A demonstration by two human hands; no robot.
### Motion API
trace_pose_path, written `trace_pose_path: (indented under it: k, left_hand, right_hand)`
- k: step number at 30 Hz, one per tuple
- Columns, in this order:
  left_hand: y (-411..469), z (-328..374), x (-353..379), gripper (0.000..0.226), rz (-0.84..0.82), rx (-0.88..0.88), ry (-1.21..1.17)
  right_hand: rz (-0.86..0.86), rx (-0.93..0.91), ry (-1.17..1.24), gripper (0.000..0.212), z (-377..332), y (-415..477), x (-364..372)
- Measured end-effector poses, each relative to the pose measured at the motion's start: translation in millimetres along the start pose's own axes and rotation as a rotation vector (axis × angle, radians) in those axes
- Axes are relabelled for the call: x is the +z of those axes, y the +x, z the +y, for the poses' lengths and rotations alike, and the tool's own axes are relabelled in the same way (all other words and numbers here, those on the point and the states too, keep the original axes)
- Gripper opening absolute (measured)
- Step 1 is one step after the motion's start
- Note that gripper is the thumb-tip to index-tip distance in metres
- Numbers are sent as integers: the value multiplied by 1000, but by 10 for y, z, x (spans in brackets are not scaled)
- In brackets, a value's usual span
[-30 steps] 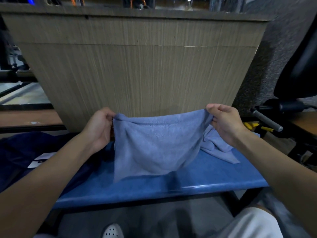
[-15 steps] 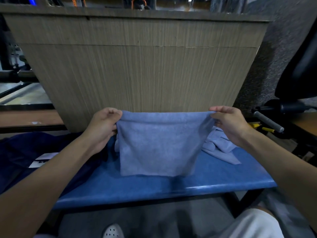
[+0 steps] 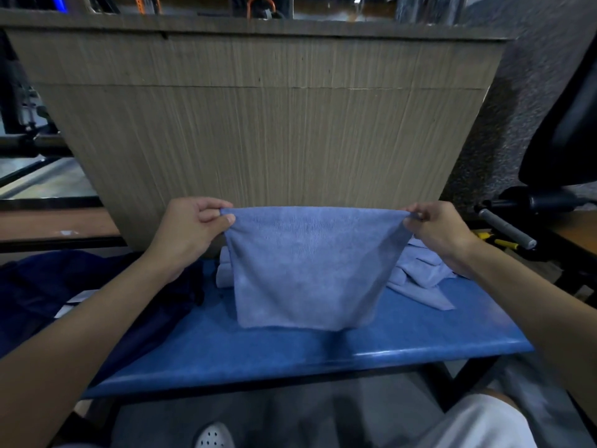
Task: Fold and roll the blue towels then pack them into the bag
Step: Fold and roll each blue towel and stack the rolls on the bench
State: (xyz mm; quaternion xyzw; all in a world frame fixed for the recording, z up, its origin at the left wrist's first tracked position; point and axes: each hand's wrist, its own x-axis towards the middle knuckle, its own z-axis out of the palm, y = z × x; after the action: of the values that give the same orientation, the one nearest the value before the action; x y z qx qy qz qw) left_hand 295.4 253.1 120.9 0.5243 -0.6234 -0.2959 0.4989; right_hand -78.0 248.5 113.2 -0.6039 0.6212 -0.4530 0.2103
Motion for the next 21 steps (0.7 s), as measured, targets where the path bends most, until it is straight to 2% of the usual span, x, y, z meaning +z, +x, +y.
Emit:
trace_pose_path:
  k: [2,5,14,16,19,21]
  left_hand:
    - [14,-3,0,12,8,5,17]
    - [33,-10,-2,10,15,4,14]
    - [28,-4,43,13,47,19,158]
    - [29,9,55,3,30,-44,111]
    - [26,22,33,11,-86,-234,-104]
    - [18,40,7,14,-175,-320,-176]
  right_hand:
    - [-7,-9,0,28,-3,-2,1]
    - [36,-10,-9,12,-5,23,-10]
    - [68,-19,-34,12,62,-12,-107]
    - [90,-29,-11,11,60,-36,-128]
    - [89,-7,53,9,75,-68,-168]
    - [68,15,71,16,110,-75,-194]
